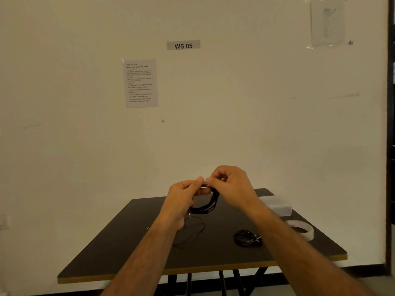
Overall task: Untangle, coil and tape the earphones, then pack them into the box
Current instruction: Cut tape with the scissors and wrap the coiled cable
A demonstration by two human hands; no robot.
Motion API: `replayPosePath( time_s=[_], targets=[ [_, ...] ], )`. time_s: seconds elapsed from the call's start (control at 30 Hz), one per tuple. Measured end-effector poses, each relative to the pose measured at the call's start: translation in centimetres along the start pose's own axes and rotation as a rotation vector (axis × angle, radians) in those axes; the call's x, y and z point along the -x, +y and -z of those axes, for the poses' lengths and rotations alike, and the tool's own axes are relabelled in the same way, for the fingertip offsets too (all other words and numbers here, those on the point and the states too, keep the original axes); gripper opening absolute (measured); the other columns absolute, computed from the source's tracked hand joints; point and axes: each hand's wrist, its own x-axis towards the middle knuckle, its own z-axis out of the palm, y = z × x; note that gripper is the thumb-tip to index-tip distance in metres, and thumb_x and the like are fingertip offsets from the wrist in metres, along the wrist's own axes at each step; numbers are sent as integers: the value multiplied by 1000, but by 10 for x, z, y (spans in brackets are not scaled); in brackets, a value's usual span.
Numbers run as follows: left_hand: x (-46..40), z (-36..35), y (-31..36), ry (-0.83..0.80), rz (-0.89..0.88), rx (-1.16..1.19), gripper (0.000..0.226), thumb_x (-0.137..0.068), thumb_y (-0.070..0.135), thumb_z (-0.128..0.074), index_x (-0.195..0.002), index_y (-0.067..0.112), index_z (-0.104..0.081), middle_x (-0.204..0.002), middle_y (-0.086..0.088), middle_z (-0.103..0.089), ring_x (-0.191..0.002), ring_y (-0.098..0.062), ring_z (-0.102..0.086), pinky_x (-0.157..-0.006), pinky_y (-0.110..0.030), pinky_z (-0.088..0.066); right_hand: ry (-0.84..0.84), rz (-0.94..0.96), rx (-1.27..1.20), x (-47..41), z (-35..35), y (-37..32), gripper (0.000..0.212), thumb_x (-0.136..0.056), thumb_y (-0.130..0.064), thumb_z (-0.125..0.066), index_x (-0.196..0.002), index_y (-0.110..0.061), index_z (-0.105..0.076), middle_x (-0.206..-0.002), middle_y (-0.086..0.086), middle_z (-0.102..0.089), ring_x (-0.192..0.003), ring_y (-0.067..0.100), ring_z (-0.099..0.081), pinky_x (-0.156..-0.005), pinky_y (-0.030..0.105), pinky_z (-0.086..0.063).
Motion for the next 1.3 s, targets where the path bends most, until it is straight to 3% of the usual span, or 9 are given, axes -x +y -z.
replayPosePath(
  time_s=[0.13,0.23,0.37,0.6,0.7,0.9,1.1,1.2,1.3],
  targets=[
    [1,1,1,-23,-68,-65,26,-95,33,-60,-92,14,-77,-79,1,-76,-40,-1,-34,-60,-23,-35,-34,-190,-236,-3,4,-2,20,-84,-19,-74,-69,-7,-68,-67,6,-69,-63,17,-63,-65,30,-53],
    [2,1,4,-37,-126,-78,21,-93,22,-64,-94,6,-77,-73,2,-74,-42,3,-46,-59,-16,-37,-106,-344,-398,-4,7,-2,15,-82,-18,-74,-75,-8,-67,-69,7,-66,-66,16,-62,-70,35,-52],
    [3,-2,2,-62,-169,-141,15,-92,14,-66,-92,4,-77,-73,2,-74,-47,8,-52,-63,-13,-38,-181,-466,-398,-5,9,-2,13,-81,-16,-71,-91,-14,-62,-75,3,-65,-74,18,-62,-75,38,-52],
    [-1,-9,-6,-35,-196,-154,19,-88,19,-72,-107,15,-67,-78,0,-77,-71,4,-67,-70,-13,-46,-190,-512,-423,-5,8,3,9,-86,-11,-60,-80,-17,-59,-77,4,-61,-76,20,-57,-73,38,-47],
    [-1,-10,-7,-41,-211,-209,20,-88,22,-72,-107,18,-66,-80,4,-77,-83,1,-70,-79,-18,-47,-167,-457,-349,-5,9,6,7,-88,-10,-60,-86,-16,-62,-80,5,-64,-76,20,-60,-72,37,-49],
    [-2,-8,-6,-2,-189,-182,22,-90,22,-70,-109,16,-61,-80,3,-77,-63,8,-62,-68,-21,-42,45,-37,58,-1,24,0,11,-89,-15,-60,-87,-21,-70,-82,-9,-68,-76,8,-64,-70,25,-54],
    [-2,-7,-3,-2,-228,-220,20,-90,21,-70,-106,16,-58,-67,9,-64,-52,7,-54,-54,-9,-39,-298,80,205,3,28,-6,13,-88,-24,-67,-96,-20,-76,-89,-8,-72,-86,8,-64,-78,29,-55],
    [-3,-5,-1,-9,-278,-287,20,-88,26,-72,-101,20,-57,-67,8,-65,-53,3,-53,-54,-12,-38,-335,25,85,1,32,-5,10,-87,-19,-69,-93,-17,-76,-78,3,-72,-75,18,-66,-76,39,-55],
    [-1,-4,1,-3,-336,-396,21,-86,33,-73,-103,29,-61,-71,8,-70,-61,3,-62,-57,-11,-43,-348,26,42,0,37,-5,9,-85,-16,-72,-91,-17,-77,-79,1,-74,-78,17,-69,-78,35,-55]
  ],
)
